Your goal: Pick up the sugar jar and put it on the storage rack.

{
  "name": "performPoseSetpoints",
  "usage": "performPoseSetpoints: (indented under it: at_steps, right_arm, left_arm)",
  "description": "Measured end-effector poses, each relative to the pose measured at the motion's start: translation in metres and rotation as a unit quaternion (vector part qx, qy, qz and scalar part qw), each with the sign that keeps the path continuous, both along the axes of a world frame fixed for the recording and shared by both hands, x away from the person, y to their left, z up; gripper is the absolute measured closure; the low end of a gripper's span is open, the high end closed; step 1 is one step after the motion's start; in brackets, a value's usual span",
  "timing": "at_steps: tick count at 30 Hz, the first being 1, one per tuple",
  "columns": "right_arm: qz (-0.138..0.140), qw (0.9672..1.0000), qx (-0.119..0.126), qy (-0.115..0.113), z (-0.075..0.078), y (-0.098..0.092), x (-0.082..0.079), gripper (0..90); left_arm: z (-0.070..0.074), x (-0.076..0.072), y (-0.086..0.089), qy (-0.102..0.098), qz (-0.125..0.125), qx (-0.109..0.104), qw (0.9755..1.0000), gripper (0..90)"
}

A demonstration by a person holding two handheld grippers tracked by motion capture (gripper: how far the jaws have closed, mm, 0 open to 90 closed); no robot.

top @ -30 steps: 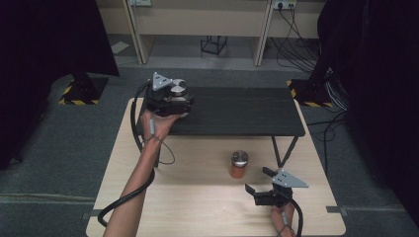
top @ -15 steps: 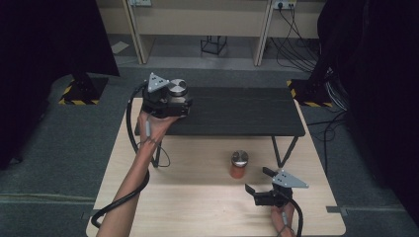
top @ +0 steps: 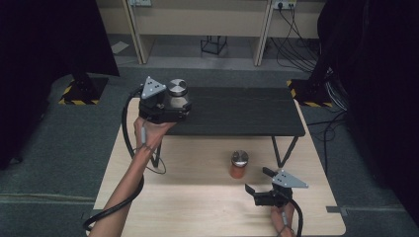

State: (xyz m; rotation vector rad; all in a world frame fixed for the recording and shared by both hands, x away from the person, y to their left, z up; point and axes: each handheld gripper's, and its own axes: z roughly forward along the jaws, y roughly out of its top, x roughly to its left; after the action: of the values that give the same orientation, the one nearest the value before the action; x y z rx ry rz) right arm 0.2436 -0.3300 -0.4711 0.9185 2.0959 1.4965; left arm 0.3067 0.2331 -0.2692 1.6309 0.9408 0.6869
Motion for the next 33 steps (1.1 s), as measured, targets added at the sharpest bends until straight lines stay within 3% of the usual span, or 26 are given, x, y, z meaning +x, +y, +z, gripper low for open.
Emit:
performPoseSetpoints:
  at_steps: [5,9,13,17,27,30,32,33]
  right_arm:
    - [0.0,1.0,-0.001,0.0,0.0,0.0,0.0,3.0]
    - [0.0,1.0,-0.002,-0.001,0.0,0.0,0.0,3.1]
    - [0.0,1.0,-0.003,0.0,0.0,0.001,0.0,3.0]
    - [0.0,1.0,-0.003,0.0,0.0,0.001,0.0,3.0]
    - [-0.001,1.0,-0.004,-0.001,0.001,0.001,-0.001,3.1]
    - [-0.001,1.0,-0.003,-0.001,0.001,0.001,-0.001,3.0]
    - [-0.001,1.0,-0.004,-0.001,0.001,0.001,-0.001,3.0]
    - [-0.001,1.0,-0.004,-0.002,0.001,0.001,-0.001,3.0]
  left_arm:
    - [-0.007,-0.017,0.001,-0.015,-0.006,-0.002,0.9999,0.2]
    - [-0.015,-0.032,0.008,-0.02,-0.012,-0.029,0.9993,0.2]
    - [-0.027,-0.045,0.016,-0.024,-0.03,-0.041,0.9984,0.2]
    - [-0.046,-0.06,0.023,-0.033,-0.05,-0.06,0.9964,0.2]
    - [-0.098,-0.089,0.029,-0.056,-0.068,-0.069,0.9937,0.2]
    - [-0.123,-0.093,0.03,-0.054,-0.079,-0.074,0.9926,0.2]
    - [-0.129,-0.093,0.03,-0.054,-0.08,-0.075,0.9925,0.0]
    - [-0.142,-0.093,0.031,-0.051,-0.082,-0.079,0.9921,0.0]
